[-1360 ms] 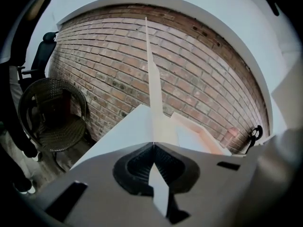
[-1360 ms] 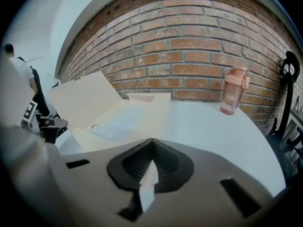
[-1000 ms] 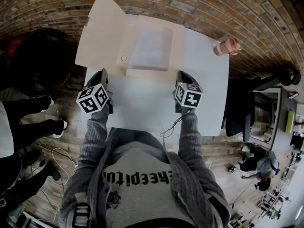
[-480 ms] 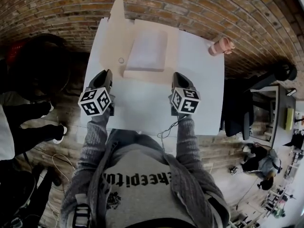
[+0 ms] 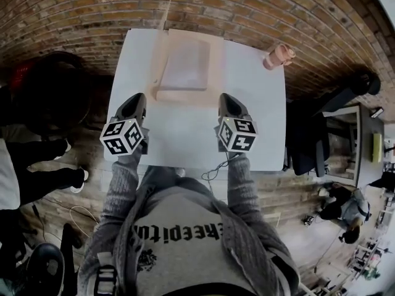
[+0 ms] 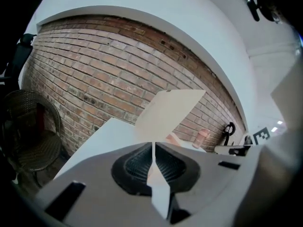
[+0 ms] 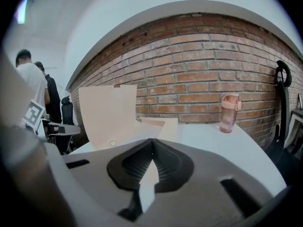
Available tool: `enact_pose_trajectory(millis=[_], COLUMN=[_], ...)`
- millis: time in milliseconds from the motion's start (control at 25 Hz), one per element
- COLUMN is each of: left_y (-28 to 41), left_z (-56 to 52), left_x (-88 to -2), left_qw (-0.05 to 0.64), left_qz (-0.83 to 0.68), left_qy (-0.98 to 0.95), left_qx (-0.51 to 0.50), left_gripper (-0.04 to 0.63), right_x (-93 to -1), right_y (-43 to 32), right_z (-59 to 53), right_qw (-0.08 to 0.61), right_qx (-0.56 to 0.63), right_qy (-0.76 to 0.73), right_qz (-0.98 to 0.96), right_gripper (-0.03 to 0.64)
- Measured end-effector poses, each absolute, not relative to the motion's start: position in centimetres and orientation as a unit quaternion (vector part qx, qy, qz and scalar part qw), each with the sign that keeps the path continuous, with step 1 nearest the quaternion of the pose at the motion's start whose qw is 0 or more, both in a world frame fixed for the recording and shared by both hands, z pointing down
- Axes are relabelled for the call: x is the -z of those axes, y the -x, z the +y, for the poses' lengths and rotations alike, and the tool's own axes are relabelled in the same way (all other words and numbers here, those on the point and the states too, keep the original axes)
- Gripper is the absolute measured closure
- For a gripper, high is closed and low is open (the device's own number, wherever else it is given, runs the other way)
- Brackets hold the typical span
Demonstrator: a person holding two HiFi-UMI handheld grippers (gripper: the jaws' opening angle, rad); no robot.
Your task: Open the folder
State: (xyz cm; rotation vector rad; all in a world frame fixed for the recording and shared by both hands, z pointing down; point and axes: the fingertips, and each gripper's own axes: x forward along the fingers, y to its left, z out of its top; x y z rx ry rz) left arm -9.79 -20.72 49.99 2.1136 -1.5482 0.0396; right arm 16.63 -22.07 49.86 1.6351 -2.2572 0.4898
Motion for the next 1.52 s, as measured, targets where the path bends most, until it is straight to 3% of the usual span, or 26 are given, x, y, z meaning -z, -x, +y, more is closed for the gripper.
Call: enact_pose_trajectory(millis=[840,1520], left_y=[6.9,6.2], left_z=[-16.5,-14.1], left_x=[-41.0,-35.5], left_qw=[0.114,0.063], left_qz=[-0.552,-0.550], left_qy=[-0.826,-0.833], left_qx=[-0.011,0.022], left_gripper=[0.583,0.583], right_x=[-43.1,-36.4], right_y=[-16.5,-17.3], right_z=[-16.5,-13.0], right_qw=[0.094,0.037], right_qx=[-0.108,-0.047], right_qy=[-0.569,-0.579], right_qz=[-0.810,-0.813], right_gripper=[0.614,0.614])
